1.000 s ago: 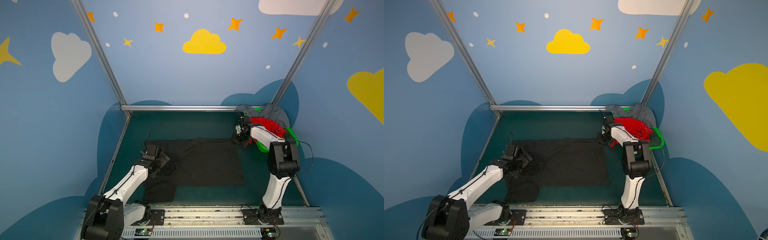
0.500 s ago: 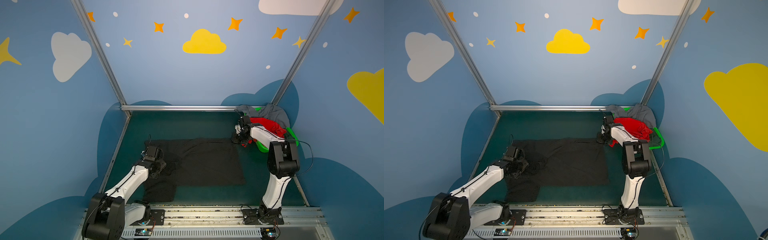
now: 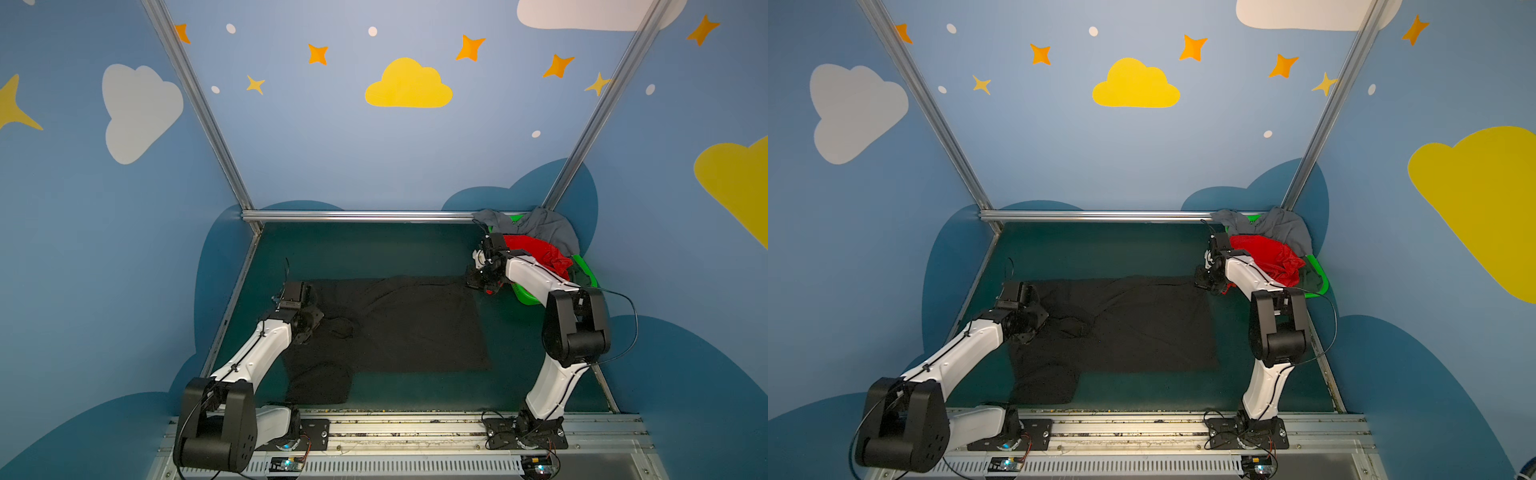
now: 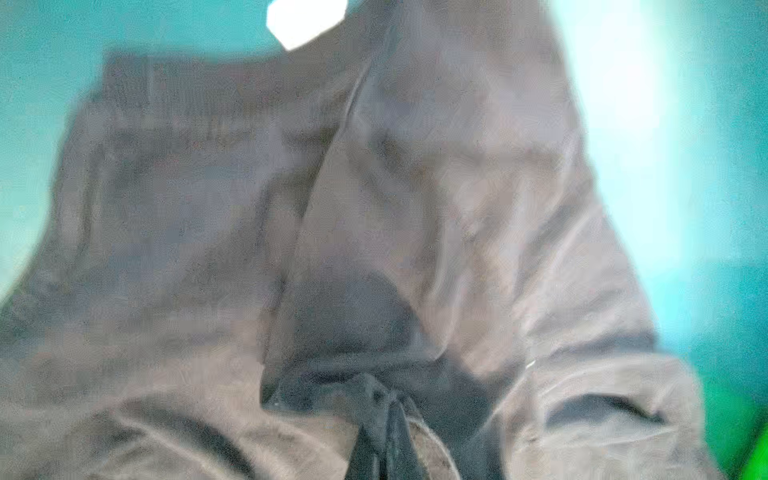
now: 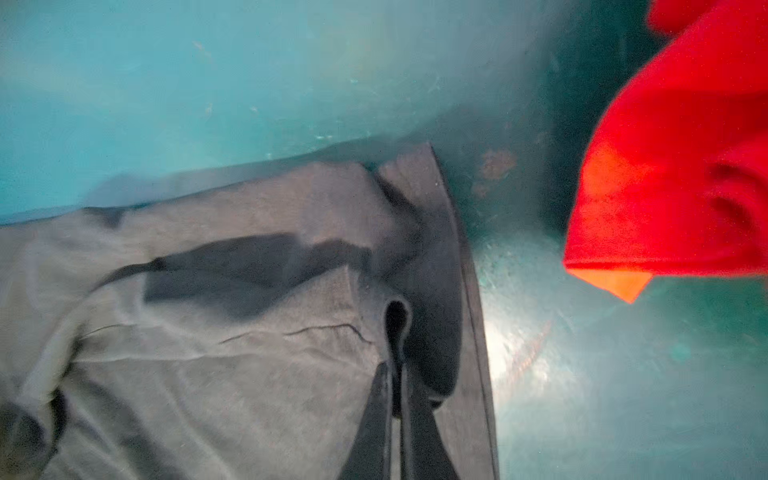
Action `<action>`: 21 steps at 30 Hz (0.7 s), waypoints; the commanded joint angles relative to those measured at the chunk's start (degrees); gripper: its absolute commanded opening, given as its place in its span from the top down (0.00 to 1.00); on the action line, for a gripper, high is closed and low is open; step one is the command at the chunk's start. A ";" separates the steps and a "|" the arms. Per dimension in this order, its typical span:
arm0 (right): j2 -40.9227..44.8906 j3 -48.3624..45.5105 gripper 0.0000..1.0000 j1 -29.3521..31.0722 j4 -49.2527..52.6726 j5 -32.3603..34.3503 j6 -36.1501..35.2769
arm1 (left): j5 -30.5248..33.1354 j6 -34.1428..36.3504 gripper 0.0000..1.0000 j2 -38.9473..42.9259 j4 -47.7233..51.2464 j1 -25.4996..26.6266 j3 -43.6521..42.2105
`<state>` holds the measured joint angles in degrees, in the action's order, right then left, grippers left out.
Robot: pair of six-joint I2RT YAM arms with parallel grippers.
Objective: Fold and stack the t-shirts
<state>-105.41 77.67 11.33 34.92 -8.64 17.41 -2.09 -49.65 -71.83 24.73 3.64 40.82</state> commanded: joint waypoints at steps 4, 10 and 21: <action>4.87 -4.33 1.00 -0.86 -0.29 0.45 1.13 | 2.43 3.32 0.97 -1.06 1.29 -2.69 3.53; 7.38 -8.38 1.00 -1.75 -1.47 0.29 2.59 | 2.62 3.07 0.97 -1.37 1.30 -3.10 3.04; 8.11 -12.85 1.00 -3.00 -2.83 -0.56 4.04 | 3.83 1.97 0.97 0.22 1.77 -3.21 1.43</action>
<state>-99.29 65.84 8.88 32.40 -8.93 20.58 -0.12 -47.40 -72.79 25.28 0.75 43.07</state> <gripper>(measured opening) 0.047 0.047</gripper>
